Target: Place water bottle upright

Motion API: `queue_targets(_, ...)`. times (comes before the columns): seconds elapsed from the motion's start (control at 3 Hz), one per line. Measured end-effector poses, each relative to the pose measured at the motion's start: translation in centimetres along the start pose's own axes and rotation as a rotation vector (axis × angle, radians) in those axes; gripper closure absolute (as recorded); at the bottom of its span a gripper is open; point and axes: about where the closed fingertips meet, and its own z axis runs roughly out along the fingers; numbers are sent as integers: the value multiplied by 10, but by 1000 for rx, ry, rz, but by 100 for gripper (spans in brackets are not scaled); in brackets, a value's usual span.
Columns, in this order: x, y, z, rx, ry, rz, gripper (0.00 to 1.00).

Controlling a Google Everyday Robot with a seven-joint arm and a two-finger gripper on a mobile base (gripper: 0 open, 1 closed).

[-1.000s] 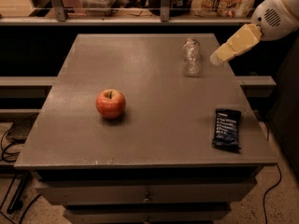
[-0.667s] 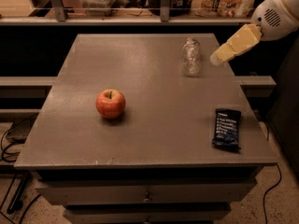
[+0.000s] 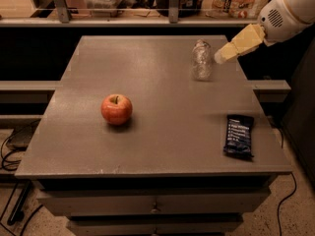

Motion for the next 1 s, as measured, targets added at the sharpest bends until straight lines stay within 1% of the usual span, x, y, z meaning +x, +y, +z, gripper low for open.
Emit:
queue_targets(0.33, -9, -6, 12, 17, -11, 85, 0)
queue_targets(0.67, -43, -14, 41, 60, -26, 184, 0)
queue_targets(1.0, -47, -14, 46, 57, -23, 188, 0)
